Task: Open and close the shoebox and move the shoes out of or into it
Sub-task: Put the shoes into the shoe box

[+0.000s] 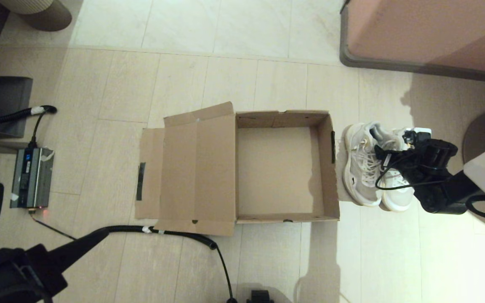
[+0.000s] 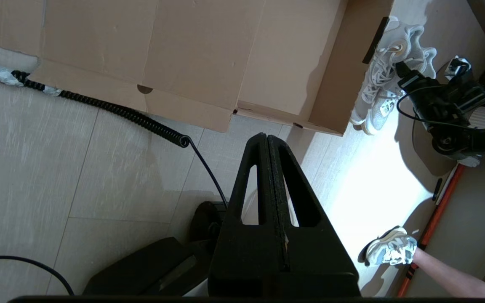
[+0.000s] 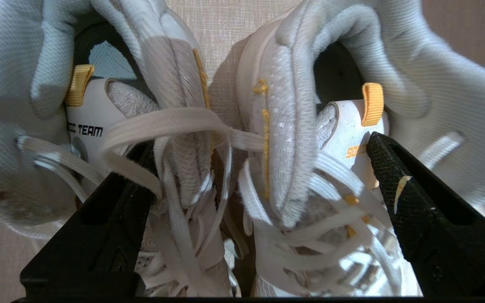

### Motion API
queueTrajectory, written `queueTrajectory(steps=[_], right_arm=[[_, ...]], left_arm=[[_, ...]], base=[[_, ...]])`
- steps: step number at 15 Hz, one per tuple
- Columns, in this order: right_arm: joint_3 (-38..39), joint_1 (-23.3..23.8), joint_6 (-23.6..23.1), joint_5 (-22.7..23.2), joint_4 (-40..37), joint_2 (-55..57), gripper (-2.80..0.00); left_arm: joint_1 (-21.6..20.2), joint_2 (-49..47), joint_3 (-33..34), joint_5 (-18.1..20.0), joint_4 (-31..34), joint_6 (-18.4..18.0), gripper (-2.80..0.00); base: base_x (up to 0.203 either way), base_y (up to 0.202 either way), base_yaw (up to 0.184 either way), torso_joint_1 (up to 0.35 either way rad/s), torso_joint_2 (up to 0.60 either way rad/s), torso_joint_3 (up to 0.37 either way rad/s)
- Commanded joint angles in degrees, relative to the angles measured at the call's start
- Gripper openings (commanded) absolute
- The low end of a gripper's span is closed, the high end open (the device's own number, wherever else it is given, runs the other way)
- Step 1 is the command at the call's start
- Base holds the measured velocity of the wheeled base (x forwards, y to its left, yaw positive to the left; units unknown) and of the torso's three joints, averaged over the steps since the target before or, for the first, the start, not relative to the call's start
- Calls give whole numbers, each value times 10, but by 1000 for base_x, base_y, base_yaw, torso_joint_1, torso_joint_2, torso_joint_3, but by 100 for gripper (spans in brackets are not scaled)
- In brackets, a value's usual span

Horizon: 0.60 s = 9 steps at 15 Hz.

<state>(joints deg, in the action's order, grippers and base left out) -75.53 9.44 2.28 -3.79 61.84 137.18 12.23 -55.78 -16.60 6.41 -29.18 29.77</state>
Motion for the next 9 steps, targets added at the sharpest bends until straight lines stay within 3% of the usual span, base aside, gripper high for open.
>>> queueTrajectory(steps=[1,3,4,9], right_arm=[[-10,0,0,5,7,24,0],[-26,0,2,19,7,31,0],[-36,0,5,23,8,36,-280],[-83,0,10,23,7,62,-280]], left_arm=[[0,-2,1,1,-2,2,-280],[0,-3,2,0,-2,2,-280],[0,-4,2,1,-2,2,-280],[0,-1,6,0,-2,2,-280]], base=[[0,0,0,0,0,0],[0,0,0,0,0,0],[0,0,0,0,0,0],[0,0,0,0,0,0]])
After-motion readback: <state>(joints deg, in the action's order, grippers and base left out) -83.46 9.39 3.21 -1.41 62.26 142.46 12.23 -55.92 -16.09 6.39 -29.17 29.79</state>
